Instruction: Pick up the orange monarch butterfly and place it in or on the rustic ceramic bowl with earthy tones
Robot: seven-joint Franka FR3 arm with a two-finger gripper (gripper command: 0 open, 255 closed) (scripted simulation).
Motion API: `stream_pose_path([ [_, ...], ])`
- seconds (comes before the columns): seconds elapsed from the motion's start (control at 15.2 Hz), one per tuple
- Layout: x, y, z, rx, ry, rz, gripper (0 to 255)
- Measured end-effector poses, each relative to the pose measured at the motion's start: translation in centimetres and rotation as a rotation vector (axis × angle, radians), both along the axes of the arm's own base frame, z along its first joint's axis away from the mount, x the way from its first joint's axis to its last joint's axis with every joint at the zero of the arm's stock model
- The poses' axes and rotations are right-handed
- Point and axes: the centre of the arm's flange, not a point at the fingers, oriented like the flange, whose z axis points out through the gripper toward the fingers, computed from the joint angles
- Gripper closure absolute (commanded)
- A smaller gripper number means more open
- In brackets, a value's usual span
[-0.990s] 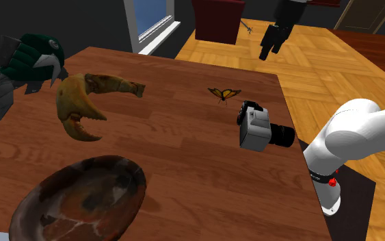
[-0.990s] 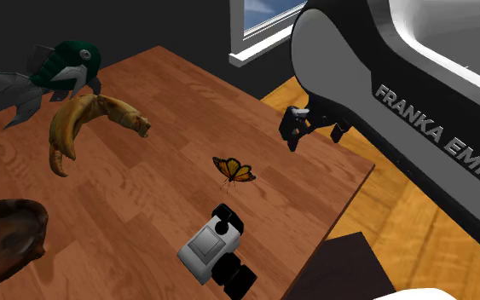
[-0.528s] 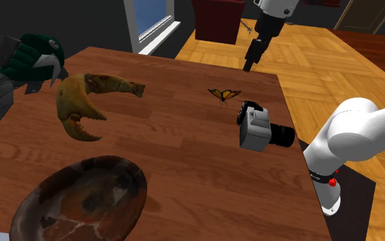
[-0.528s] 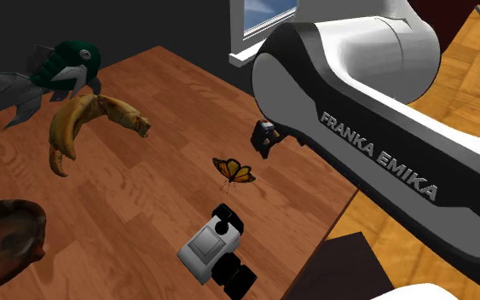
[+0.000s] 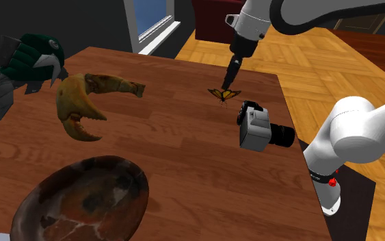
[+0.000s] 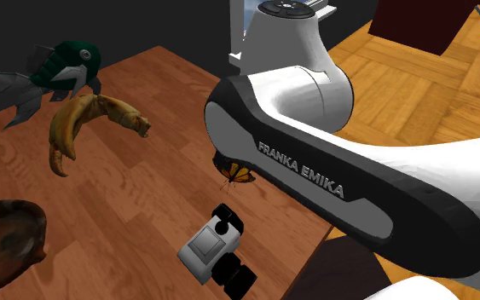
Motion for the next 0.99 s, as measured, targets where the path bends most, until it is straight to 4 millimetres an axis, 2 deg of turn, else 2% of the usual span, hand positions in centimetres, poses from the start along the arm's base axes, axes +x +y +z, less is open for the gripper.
stream_pose_path([
  [0.13,0.4,1.5,-1.3,0.006,-0.009,0.046,0],
  [0.59,0.8,2.3,-4.9,0.009,-0.013,0.062,0],
  [0.99,0.8,2.4,-5.3,0.009,-0.014,0.062,0],
])
